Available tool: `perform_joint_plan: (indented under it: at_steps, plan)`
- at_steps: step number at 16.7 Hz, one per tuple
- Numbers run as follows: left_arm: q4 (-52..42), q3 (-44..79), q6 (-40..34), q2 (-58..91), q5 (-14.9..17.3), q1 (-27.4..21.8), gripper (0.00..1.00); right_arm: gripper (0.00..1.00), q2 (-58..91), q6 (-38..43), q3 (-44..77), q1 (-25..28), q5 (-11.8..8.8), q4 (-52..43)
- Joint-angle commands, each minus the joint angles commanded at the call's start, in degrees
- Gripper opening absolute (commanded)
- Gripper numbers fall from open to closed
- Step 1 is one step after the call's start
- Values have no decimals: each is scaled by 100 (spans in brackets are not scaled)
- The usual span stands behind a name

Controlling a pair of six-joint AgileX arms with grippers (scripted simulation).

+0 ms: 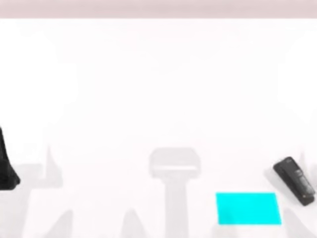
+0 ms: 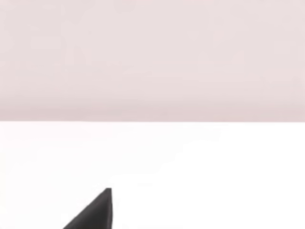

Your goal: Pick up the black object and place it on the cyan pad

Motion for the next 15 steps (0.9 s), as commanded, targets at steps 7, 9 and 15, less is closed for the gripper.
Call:
perform_joint_plan:
  at_steps: [7,9,15]
  plan:
    - [0,0,0,0,0,0,100,100,917,-142,850,224,-24,-799]
    - [0,0,0,0,0,0,100,100,1703,-246,1486,373,-26,-1388]
    - [0,0,0,0,0,0,100,100,5066,-641,3702,902,-9,-3576]
